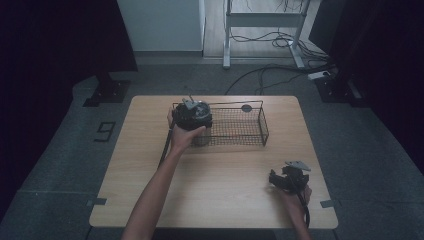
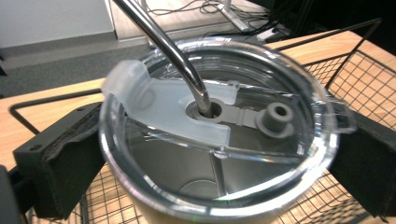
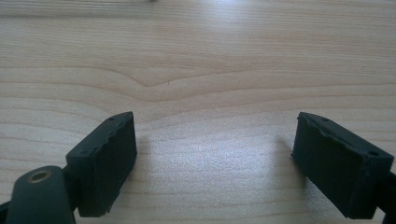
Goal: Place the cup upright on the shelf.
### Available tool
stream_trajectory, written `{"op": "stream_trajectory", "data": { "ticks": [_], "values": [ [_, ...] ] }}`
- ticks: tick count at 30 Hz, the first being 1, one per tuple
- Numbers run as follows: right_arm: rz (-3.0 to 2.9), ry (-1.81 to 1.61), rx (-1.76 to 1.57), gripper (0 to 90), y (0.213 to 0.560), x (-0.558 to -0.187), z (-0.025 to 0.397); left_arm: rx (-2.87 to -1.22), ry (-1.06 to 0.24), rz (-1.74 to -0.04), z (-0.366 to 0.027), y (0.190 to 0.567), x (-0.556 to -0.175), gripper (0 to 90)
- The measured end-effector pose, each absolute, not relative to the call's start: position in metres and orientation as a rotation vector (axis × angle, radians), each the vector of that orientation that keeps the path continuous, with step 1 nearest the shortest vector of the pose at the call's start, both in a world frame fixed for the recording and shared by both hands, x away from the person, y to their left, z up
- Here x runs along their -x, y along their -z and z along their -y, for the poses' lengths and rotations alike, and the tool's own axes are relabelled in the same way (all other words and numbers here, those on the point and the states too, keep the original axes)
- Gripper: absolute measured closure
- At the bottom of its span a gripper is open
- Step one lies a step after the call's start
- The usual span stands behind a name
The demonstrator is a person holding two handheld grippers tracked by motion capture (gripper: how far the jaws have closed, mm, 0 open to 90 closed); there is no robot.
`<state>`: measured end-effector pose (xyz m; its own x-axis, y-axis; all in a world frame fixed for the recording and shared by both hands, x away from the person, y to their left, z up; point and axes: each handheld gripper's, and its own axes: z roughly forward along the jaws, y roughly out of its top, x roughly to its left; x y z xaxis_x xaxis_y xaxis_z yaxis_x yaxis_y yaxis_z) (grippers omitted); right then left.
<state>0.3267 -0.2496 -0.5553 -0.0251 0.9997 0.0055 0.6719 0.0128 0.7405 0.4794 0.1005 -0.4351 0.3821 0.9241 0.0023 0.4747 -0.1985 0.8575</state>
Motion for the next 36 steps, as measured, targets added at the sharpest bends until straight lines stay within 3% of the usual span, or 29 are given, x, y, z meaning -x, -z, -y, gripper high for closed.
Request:
{"op": "stream_trajectory", "data": {
  "ticks": [13, 36],
  "values": [
    [-1.752, -0.781, -1.713, 13.3, 0.555, -0.327, 0.25, -1.814, -0.726, -1.131, -0.105, 0.417, -0.457, 0.0],
    [-1.752, -0.78, -1.714, 13.3, 0.555, -0.327, 0.249, -1.85, -0.662, -1.058, -0.127, 0.418, -0.4, 0.0]
  ]
}}
